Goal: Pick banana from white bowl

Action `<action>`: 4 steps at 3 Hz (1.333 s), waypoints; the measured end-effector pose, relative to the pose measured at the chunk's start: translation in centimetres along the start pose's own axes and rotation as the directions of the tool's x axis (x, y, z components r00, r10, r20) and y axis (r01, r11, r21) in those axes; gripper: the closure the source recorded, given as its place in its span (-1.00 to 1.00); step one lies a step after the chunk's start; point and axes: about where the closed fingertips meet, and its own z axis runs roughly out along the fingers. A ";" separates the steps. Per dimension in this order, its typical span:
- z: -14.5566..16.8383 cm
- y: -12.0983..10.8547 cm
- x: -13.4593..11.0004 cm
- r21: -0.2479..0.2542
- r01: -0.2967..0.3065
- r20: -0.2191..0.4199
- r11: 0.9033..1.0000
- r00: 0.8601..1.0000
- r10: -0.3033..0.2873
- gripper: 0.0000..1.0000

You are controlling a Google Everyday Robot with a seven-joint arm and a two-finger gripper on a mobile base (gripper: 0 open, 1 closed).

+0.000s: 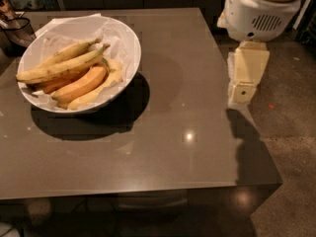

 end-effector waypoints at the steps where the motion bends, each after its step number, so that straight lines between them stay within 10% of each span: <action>1: -0.1 -0.4 -0.5 0.021 0.004 0.010 1.000 1.000 -0.004 -1.00; 4: 1.4 -4.9 -8.6 0.018 0.172 0.070 0.985 0.982 -0.173 -1.00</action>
Offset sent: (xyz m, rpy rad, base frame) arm 0.0134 0.0157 -0.0070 0.0884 0.0454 0.0287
